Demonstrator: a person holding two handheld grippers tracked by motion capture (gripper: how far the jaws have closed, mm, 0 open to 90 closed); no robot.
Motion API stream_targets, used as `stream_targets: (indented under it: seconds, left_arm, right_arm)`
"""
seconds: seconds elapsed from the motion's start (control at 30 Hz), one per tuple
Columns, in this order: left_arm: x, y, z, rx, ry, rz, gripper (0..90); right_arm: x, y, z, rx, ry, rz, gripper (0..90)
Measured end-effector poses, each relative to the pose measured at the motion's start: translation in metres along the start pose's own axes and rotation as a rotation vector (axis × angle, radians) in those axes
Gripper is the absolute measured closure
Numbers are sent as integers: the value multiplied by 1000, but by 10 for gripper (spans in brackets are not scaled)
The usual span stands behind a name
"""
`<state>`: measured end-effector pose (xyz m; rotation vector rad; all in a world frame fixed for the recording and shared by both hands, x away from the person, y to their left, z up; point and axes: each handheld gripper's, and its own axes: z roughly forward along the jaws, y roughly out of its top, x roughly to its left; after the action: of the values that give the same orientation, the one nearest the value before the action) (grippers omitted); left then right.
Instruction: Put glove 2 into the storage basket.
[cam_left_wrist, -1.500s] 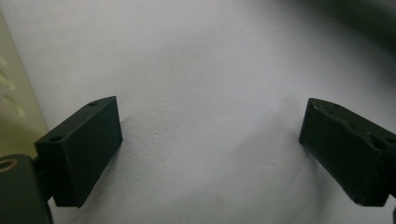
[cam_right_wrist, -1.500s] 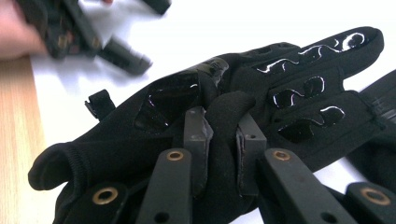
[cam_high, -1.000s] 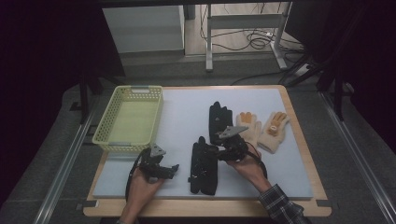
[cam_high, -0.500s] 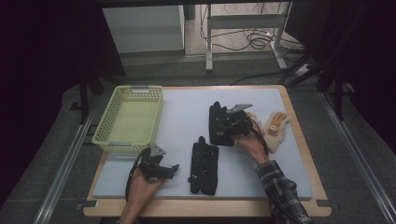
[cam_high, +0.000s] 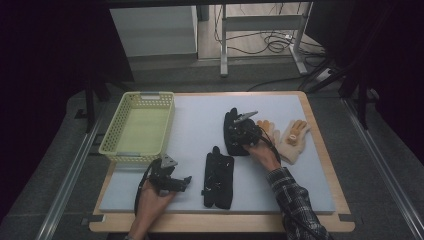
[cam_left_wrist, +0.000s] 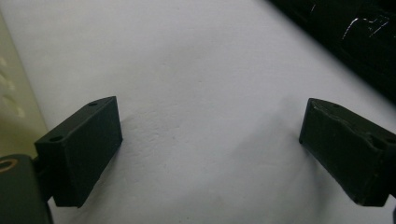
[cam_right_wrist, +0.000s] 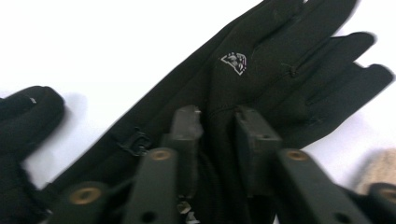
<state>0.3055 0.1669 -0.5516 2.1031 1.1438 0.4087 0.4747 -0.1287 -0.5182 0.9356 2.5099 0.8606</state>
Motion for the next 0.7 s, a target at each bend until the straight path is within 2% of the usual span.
stream_targets:
  seconds: [0.07,0.17,0.27,0.37,0.43,0.5,0.63,0.7]
  left_arm:
    - [0,0,0,0,0,0,59]
    - [0,0,0,0,0,0,59]
    - [0,0,0,0,0,0,59]
    - [0,0,0,1,0,0,59]
    - [0,0,0,1,0,0,59]
    - [0,0,0,1,0,0,59]
    - [0,0,0,1,-1,1,59]
    - [0,0,0,1,-1,1,59]
  right_arm:
    - [2,1,0,7,-10,11,763]
    - [-2,1,-2,-5,0,40,781]
    - [-7,0,-11,-51,-38,69,787]
    - [-13,-1,-23,-88,-14,135,786]
    - [-13,-1,-33,-112,-3,153,785]
    - [-8,0,-45,-139,24,172,785]
    - [5,-1,-64,-168,54,176,782]
    - [16,-2,-74,-175,68,162,781]
